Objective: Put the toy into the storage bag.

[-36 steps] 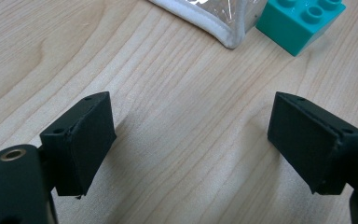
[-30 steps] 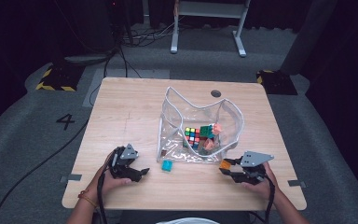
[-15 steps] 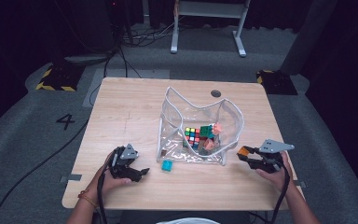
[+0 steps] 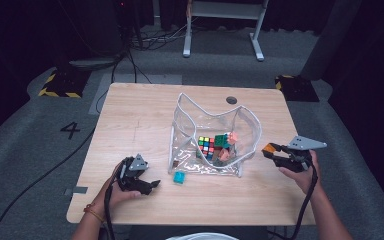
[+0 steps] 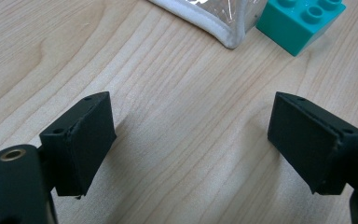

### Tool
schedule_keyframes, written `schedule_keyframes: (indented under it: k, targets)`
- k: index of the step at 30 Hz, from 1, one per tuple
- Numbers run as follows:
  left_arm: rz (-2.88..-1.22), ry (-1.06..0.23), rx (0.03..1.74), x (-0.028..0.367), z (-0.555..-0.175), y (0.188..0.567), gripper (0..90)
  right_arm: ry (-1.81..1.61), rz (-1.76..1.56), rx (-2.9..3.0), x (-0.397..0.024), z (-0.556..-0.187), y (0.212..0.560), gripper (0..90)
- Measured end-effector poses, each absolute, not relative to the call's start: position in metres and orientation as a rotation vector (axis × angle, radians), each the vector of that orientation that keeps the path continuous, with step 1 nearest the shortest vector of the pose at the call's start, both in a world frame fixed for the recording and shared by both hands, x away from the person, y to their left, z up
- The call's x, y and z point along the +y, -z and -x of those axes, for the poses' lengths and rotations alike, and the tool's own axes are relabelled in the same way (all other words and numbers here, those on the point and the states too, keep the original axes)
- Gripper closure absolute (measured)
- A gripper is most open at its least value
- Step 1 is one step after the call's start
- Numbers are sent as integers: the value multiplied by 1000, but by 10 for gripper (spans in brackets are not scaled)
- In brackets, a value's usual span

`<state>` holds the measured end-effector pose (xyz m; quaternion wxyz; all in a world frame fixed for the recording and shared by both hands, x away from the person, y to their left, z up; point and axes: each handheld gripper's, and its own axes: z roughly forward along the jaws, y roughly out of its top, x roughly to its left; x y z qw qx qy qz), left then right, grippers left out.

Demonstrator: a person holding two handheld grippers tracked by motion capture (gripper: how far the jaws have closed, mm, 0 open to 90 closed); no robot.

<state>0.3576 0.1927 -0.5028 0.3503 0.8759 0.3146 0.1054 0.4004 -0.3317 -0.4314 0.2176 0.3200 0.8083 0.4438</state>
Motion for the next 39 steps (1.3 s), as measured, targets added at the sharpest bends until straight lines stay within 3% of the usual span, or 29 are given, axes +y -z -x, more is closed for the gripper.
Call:
schedule_keyframes:
  k: [21,39]
  targets:
    - [-2269,-279,811,193,-358,503,148,-1203,-857,2162,-327,-449,347,592]
    - [-2270,-273,815,193,-358,503,148,-1256,-734,2165,-298,-449,297,593]
